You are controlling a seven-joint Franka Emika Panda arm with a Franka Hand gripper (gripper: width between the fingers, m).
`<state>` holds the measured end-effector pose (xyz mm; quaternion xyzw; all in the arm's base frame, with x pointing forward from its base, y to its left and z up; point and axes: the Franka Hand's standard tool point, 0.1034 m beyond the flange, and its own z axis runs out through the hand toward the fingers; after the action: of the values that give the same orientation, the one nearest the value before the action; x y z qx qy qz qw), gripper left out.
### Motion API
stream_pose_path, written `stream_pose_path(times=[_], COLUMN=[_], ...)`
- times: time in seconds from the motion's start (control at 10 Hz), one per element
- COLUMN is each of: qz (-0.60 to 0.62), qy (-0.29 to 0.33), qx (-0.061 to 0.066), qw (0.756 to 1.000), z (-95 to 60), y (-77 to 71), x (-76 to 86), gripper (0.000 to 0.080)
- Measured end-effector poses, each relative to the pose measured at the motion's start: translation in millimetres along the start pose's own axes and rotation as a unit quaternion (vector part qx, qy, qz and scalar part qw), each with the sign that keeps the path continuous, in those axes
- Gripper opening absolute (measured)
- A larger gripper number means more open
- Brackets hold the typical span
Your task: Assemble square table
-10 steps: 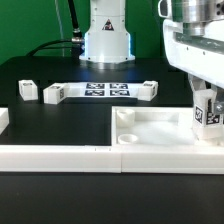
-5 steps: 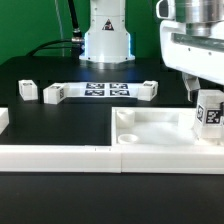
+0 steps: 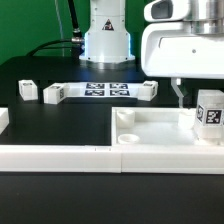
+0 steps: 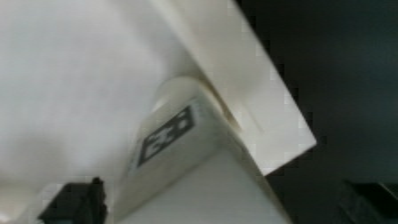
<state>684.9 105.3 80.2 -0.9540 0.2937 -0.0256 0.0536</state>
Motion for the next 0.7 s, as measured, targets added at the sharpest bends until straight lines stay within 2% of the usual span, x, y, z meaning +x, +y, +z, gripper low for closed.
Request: stream_pose_path(times=[0.1,0.3,0.4,0.5,0.6,0.7], qz=[-0.129,-0.272,-0.312,-0.304,-0.292,-0.291], qy=[0.012,0.014,0.01,0.01,0.011,0.011], qx=[-0.024,-0.046,-0.047,-0.046,-0.046,-0.046], qw=[0.991,0.961,0.949,0.952,0.955,0.956], z=[0.3,-2.3,-0.8,-0.5,-0.5,-0.4], y=[-2.1,-6.9,-5.5,-5.0,-5.1,-4.9], x=[-2.6,-9.0,-10.8,-10.4,-10.5,-10.4], gripper=[0.0649,0.0649,0.0649,0.0649,0.0546,0.0546])
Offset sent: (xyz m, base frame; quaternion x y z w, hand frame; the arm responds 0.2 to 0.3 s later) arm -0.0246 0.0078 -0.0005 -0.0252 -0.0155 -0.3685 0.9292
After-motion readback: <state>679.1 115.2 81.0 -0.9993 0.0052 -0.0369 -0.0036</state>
